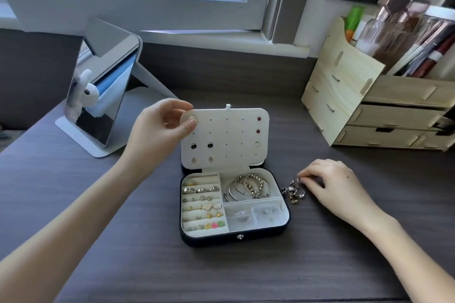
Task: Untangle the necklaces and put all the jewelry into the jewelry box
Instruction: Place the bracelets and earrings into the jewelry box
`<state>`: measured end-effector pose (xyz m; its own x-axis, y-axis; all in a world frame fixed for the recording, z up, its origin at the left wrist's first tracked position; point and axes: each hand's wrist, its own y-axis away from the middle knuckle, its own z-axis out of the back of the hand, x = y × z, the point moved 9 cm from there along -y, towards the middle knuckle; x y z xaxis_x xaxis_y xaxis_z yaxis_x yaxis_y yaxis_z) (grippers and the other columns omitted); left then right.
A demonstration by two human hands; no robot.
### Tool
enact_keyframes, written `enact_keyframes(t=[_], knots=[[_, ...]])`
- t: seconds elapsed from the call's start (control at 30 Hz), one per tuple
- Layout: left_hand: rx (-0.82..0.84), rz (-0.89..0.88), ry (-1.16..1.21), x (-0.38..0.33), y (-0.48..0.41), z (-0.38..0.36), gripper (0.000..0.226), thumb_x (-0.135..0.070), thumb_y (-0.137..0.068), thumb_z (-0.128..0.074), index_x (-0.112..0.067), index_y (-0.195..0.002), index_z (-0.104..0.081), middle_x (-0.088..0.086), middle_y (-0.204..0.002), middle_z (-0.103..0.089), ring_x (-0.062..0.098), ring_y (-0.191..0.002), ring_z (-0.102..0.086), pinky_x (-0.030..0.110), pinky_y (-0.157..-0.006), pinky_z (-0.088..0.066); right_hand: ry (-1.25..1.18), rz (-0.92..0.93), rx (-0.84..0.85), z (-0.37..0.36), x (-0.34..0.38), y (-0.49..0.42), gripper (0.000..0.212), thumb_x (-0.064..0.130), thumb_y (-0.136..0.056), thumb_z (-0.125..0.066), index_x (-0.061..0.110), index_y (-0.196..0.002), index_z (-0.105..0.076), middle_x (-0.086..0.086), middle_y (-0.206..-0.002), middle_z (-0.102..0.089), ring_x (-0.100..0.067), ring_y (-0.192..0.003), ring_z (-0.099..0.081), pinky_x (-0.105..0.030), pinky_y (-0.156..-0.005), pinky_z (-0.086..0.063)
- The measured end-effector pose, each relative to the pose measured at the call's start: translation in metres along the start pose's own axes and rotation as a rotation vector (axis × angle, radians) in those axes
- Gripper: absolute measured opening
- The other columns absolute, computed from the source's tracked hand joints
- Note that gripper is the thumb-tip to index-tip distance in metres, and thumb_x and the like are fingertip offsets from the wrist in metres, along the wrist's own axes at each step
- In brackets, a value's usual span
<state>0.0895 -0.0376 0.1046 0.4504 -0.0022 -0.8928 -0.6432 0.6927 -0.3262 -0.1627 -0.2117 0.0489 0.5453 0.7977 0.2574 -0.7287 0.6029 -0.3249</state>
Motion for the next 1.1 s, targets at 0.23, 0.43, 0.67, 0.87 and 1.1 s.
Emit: enact_keyframes(t=[0.23, 0.43, 0.67, 0.87, 1.1], knots=[[0.039, 0.026, 0.025, -0.001, -0.001, -0.01, 0.008, -0.02, -0.082, -0.07, -0.028, -0.083, -0.068, 0.002, -0.097, -0.067, 0.015, -0.092, -0.062, 0.034, -0.079, -0.053, -0.445, -0.058, -0.22, 0.047, 0.054, -0.021, 0.014, 0.006, -0.083, -0.063, 0.019, -0.078, -0.063, 0.008, -0.069, -0.066, -0.005, -0.062, -0.063, -0.017, -0.06, -0.048], [0.048, 0.055, 0.008, -0.008, -0.003, -0.014, 0.016, -0.044, -0.066, -0.068, -0.03, -0.074, -0.07, -0.005, -0.105, -0.06, 0.014, -0.098, -0.058, 0.039, -0.087, -0.05, -0.642, 0.136, -0.145, 0.03, 0.142, -0.059, 0.007, 0.007, -0.082, -0.067, 0.013, -0.084, -0.07, 0.011, -0.073, -0.064, -0.003, -0.072, -0.06, -0.009, -0.063, -0.045], [0.083, -0.007, -0.078, -0.007, -0.008, -0.009, 0.019, -0.041, -0.073, -0.074, -0.023, -0.079, -0.074, -0.009, -0.104, -0.062, 0.011, -0.1, -0.06, 0.046, -0.089, -0.05, -0.611, 0.296, -0.178, 0.017, 0.172, -0.073, 0.013, 0.002, -0.081, -0.067, 0.01, -0.091, -0.069, 0.002, -0.078, -0.066, -0.005, -0.075, -0.059, -0.011, -0.066, -0.047], [0.197, -0.066, -0.17, -0.013, -0.015, -0.014, 0.011, -0.028, -0.08, -0.07, -0.019, -0.08, -0.074, -0.009, -0.097, -0.058, 0.007, -0.089, -0.058, 0.037, -0.085, -0.051, -0.667, 0.321, -0.169, 0.019, 0.167, -0.077, 0.009, 0.007, -0.08, -0.072, 0.01, -0.088, -0.068, 0.002, -0.076, -0.067, -0.005, -0.069, -0.062, -0.018, -0.067, -0.051], [0.34, -0.021, -0.144, -0.017, -0.017, -0.018, 0.017, -0.036, -0.08, -0.069, -0.026, -0.067, -0.067, -0.011, -0.087, -0.056, 0.004, -0.072, -0.054, 0.026, -0.069, -0.041, -0.581, 0.488, -0.237, 0.032, 0.175, -0.074, 0.01, 0.012, -0.08, -0.069, 0.003, -0.085, -0.07, 0.004, -0.079, -0.066, 0.0, -0.076, -0.057, -0.01, -0.07, -0.044]])
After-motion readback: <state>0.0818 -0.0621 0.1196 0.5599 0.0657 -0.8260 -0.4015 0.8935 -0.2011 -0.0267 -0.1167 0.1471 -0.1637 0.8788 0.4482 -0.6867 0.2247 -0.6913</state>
